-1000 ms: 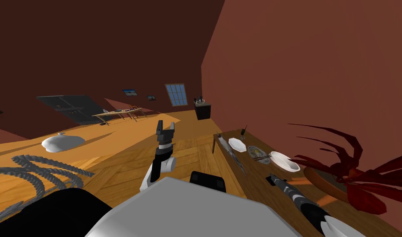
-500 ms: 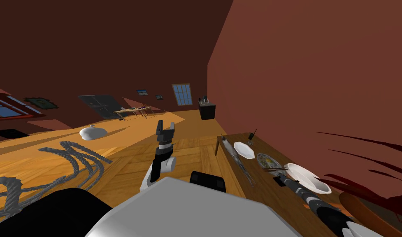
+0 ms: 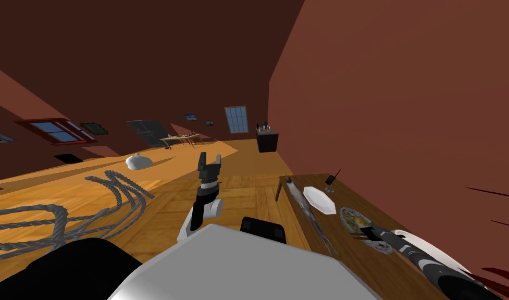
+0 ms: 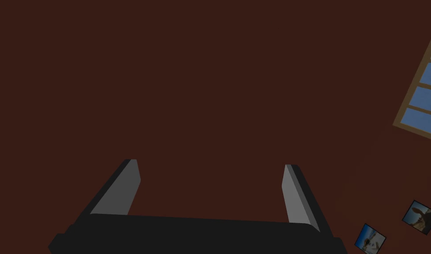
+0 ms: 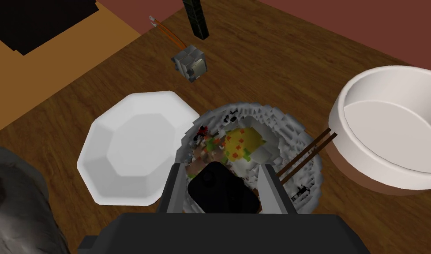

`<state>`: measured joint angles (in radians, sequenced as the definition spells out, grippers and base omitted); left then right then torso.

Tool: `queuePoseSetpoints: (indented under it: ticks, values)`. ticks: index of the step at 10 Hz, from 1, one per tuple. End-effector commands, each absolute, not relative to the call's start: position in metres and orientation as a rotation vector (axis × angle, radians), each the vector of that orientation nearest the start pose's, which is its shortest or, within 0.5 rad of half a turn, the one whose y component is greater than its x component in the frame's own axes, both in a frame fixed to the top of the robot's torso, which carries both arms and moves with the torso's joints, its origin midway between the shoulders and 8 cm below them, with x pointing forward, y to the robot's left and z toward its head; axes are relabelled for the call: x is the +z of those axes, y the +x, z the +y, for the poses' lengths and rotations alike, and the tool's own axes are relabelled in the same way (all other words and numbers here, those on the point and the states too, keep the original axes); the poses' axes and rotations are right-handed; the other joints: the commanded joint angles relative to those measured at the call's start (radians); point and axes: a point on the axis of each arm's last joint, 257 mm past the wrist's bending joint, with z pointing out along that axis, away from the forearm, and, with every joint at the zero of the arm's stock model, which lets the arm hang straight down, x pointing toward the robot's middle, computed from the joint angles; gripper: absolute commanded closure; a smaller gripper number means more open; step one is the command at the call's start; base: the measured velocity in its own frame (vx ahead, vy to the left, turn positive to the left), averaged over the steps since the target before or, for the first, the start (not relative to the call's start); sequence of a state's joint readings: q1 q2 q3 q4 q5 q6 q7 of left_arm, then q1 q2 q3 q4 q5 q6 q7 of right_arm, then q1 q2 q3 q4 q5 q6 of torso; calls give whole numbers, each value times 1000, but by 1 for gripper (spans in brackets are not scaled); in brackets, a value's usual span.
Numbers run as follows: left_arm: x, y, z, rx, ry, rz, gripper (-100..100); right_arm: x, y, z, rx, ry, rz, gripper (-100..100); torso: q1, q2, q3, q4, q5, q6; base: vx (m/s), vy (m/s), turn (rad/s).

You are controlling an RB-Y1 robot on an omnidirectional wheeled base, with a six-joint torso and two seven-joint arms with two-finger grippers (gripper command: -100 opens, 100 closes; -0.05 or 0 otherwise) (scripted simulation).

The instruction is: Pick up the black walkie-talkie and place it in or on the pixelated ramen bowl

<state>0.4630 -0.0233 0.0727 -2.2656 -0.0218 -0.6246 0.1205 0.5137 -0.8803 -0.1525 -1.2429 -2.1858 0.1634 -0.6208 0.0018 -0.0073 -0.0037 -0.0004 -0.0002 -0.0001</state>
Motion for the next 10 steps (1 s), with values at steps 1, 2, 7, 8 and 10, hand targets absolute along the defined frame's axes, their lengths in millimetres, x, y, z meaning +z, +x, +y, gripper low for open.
queuePoseSetpoints:
  ticks: [1,2,7,8,10]
  values:
    - [53,322,293,-1373,-571,479,0,-352,259,-675,-1502,-2703,950,100,0,0,0,0,0,0,109,11,80]
    - [53,322,293,-1373,-571,479,0,-349,256,-679,-1497,-2703,960,100,1,-1,0,0,0,0,113,12,56]
    - [53,322,293,-1373,-571,479,0,-331,228,-704,-1432,-2733,1009,100,2,-2,-2,-2,1,3,133,17,-43]
    - [53,322,293,-1373,-571,479,0,-331,222,-706,-1413,-2744,1013,100,3,-2,-2,-2,1,4,127,40,-128]
    - [53,322,293,-1373,-571,479,0,-332,209,-710,-1373,-2771,1017,100,3,-2,-2,-2,1,5,133,40,-149]
